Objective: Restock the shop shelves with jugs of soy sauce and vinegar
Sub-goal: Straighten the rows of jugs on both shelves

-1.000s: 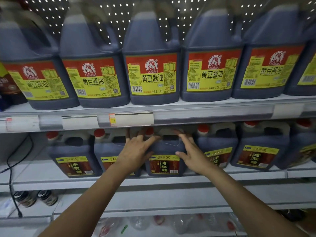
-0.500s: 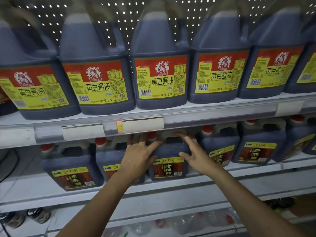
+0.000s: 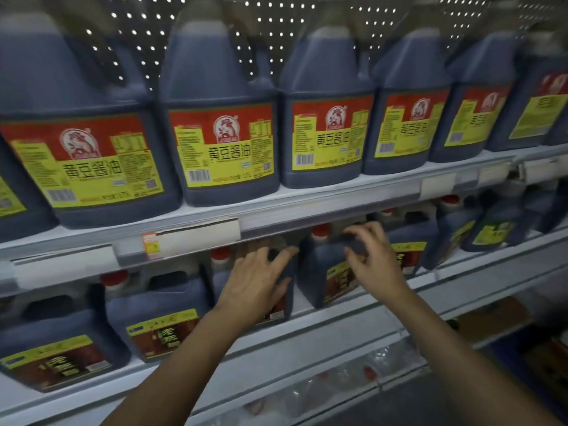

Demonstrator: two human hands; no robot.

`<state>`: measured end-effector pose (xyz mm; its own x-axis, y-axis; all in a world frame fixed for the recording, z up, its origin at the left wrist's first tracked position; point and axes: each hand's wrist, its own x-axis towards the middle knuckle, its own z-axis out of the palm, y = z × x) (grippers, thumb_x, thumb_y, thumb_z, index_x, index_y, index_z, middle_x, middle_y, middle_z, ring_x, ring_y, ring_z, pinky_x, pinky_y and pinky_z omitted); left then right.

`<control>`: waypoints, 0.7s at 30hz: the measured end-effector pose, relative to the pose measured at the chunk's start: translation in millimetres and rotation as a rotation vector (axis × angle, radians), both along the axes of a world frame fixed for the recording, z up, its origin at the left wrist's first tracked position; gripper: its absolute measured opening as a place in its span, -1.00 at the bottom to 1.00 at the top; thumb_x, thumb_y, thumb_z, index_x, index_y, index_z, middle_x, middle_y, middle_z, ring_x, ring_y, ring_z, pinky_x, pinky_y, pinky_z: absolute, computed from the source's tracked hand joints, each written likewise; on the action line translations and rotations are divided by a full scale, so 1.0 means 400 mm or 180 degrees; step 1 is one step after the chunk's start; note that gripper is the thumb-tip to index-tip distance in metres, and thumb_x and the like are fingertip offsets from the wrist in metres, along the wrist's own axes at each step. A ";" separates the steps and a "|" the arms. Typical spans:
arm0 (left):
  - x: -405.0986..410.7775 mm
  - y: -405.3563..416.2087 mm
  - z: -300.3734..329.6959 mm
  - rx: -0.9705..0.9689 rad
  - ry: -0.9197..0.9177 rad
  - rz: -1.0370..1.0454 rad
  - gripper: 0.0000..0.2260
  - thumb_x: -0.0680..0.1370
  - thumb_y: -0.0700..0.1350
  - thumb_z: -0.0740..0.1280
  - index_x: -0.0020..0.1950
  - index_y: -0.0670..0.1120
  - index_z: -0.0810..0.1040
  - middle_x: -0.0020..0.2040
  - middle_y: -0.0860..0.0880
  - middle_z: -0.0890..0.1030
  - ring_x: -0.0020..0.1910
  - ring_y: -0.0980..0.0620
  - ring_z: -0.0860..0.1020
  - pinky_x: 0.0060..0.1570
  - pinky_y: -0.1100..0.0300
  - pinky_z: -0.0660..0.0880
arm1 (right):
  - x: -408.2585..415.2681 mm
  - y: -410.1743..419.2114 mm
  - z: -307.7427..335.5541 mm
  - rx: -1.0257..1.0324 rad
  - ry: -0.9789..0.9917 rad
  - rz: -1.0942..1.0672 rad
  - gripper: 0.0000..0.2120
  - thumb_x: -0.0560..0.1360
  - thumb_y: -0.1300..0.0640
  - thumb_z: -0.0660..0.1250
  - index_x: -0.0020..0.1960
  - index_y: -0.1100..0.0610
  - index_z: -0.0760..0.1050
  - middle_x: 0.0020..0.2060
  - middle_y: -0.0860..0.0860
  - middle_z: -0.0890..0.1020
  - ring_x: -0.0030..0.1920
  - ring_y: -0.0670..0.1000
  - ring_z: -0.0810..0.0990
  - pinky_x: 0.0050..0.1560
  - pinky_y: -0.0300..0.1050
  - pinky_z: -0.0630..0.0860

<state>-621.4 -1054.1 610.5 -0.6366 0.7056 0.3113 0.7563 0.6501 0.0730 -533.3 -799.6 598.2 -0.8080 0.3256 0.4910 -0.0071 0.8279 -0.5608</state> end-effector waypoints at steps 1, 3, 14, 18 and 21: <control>0.004 0.042 0.005 -0.0038 -0.0005 -0.0052 -0.45 0.62 0.09 0.29 0.59 0.16 0.21 0.20 -0.15 0.50 0.14 -0.23 0.54 0.08 -0.06 0.49 | -0.001 0.046 0.008 -0.0011 -0.0197 -0.0146 -0.61 0.54 0.23 0.44 0.33 0.06 0.49 0.26 0.05 0.40 0.28 0.17 0.52 0.26 0.03 0.52; 0.005 0.121 0.012 -0.0138 -0.0090 -0.0128 -0.43 0.63 0.09 0.28 0.61 0.16 0.15 0.21 -0.15 0.50 0.16 -0.23 0.53 0.10 -0.06 0.51 | -0.015 0.119 0.019 -0.0214 -0.0795 -0.0201 -0.53 0.55 0.19 0.46 0.41 0.07 0.41 0.29 0.10 0.37 0.34 0.23 0.48 0.26 -0.02 0.47; -0.023 0.310 -0.050 -0.0008 -0.0673 0.0210 -0.40 0.59 0.14 0.38 0.58 0.18 0.23 0.33 -0.04 0.59 0.27 -0.04 0.55 0.17 0.08 0.46 | -0.096 0.291 -0.043 -0.0709 -0.1662 0.1216 -0.23 0.58 -0.03 0.44 0.62 -0.17 0.05 0.24 -0.01 0.44 0.29 0.04 0.46 0.16 -0.10 0.44; -0.004 0.314 -0.044 0.0129 -0.0670 0.0448 -0.41 0.58 0.11 0.41 0.57 0.15 0.27 0.22 -0.09 0.62 0.18 -0.09 0.58 0.12 0.03 0.51 | -0.097 0.309 -0.076 -0.0463 -0.1547 0.1394 -0.34 0.64 0.03 0.36 0.63 -0.13 0.10 0.46 0.10 0.39 0.43 0.12 0.40 0.22 -0.11 0.37; 0.015 0.326 -0.034 -0.0059 -0.0509 0.0658 -0.42 0.59 0.12 0.39 0.56 0.14 0.26 0.15 -0.11 0.62 0.13 -0.14 0.58 0.06 -0.02 0.51 | -0.099 0.305 -0.085 -0.0467 -0.1413 0.1439 -0.42 0.65 0.02 0.34 0.59 -0.16 0.19 0.38 0.09 0.43 0.40 0.13 0.44 0.22 -0.06 0.43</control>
